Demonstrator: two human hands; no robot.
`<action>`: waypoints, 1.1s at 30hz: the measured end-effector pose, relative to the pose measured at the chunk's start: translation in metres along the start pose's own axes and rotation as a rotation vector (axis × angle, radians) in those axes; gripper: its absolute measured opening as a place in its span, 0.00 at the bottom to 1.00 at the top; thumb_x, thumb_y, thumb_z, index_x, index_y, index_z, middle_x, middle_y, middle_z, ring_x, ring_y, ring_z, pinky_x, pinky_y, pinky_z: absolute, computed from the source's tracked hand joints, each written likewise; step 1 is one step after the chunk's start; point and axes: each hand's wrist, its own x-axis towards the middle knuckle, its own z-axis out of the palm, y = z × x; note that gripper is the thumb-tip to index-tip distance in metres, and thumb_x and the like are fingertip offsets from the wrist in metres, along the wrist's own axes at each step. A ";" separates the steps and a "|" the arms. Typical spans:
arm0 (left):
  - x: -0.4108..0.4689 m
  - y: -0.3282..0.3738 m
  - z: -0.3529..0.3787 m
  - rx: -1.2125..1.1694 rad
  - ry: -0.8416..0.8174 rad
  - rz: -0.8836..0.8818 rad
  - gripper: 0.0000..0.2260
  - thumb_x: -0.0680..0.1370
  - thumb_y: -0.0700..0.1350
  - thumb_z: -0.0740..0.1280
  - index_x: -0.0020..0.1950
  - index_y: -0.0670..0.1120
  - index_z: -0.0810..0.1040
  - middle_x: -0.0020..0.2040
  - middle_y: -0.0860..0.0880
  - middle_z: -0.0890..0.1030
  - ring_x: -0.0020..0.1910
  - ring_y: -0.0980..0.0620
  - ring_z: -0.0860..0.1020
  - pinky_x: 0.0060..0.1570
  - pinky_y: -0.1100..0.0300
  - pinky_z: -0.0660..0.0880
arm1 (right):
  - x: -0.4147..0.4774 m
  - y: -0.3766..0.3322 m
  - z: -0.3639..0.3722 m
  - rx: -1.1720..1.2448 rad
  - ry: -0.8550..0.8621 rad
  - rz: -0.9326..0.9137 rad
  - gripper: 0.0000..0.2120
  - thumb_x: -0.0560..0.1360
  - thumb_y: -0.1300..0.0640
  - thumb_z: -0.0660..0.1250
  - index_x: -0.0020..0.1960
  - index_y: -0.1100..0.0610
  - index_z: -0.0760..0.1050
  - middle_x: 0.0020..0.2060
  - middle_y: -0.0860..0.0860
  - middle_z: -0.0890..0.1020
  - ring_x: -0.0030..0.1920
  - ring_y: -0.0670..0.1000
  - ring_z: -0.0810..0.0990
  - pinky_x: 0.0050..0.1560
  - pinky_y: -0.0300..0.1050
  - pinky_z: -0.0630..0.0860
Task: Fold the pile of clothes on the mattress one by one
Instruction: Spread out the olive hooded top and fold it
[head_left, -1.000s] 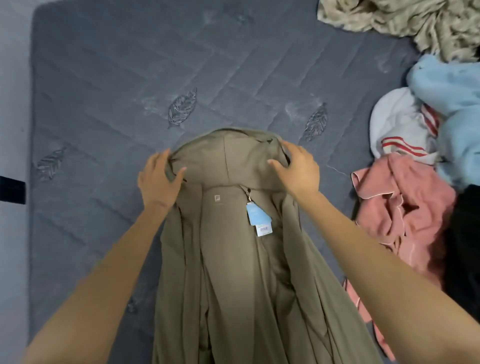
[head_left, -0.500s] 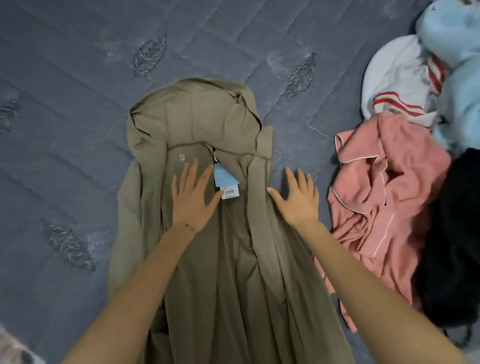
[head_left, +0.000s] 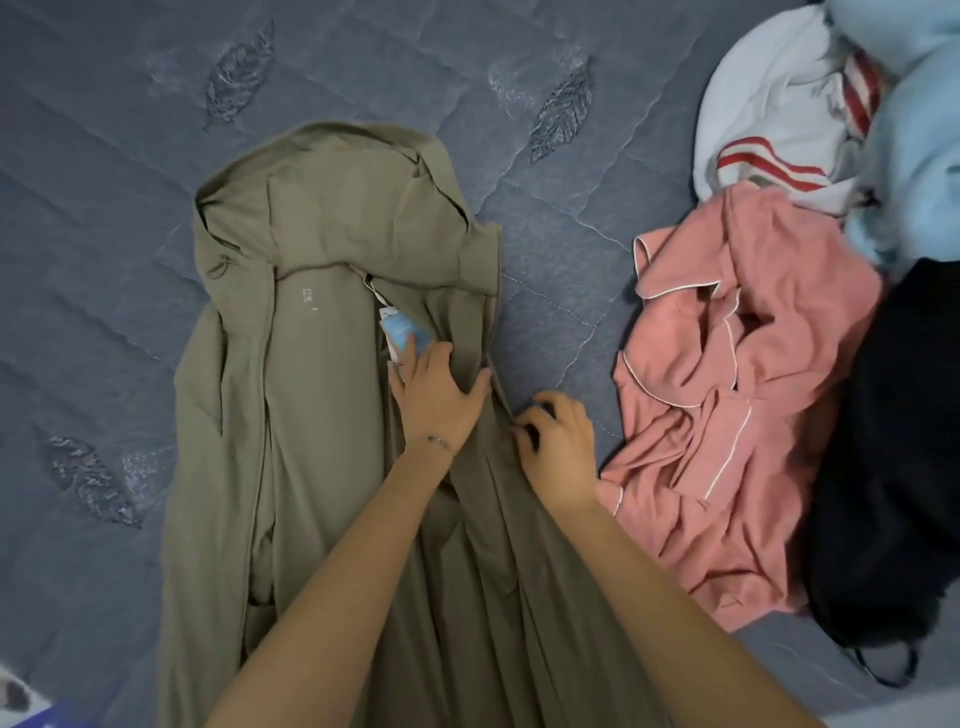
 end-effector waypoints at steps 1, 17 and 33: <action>0.002 0.002 -0.003 -0.017 0.014 -0.006 0.15 0.76 0.51 0.68 0.54 0.40 0.75 0.58 0.43 0.77 0.74 0.41 0.60 0.73 0.43 0.50 | 0.003 0.000 -0.004 0.040 0.009 0.035 0.02 0.72 0.65 0.69 0.44 0.62 0.80 0.49 0.57 0.81 0.52 0.61 0.76 0.51 0.53 0.71; 0.030 0.060 -0.013 0.095 -0.139 0.440 0.26 0.78 0.35 0.60 0.75 0.50 0.63 0.77 0.46 0.59 0.77 0.45 0.51 0.74 0.48 0.44 | 0.062 -0.001 -0.094 0.339 0.189 0.113 0.06 0.79 0.61 0.62 0.51 0.60 0.77 0.44 0.53 0.83 0.46 0.55 0.80 0.50 0.51 0.74; 0.053 0.116 0.027 0.088 -0.283 0.402 0.08 0.80 0.41 0.63 0.45 0.40 0.79 0.45 0.45 0.82 0.48 0.44 0.78 0.72 0.54 0.50 | 0.046 0.050 -0.129 0.310 -0.163 0.220 0.16 0.76 0.58 0.68 0.32 0.55 0.66 0.28 0.48 0.70 0.35 0.52 0.69 0.36 0.43 0.58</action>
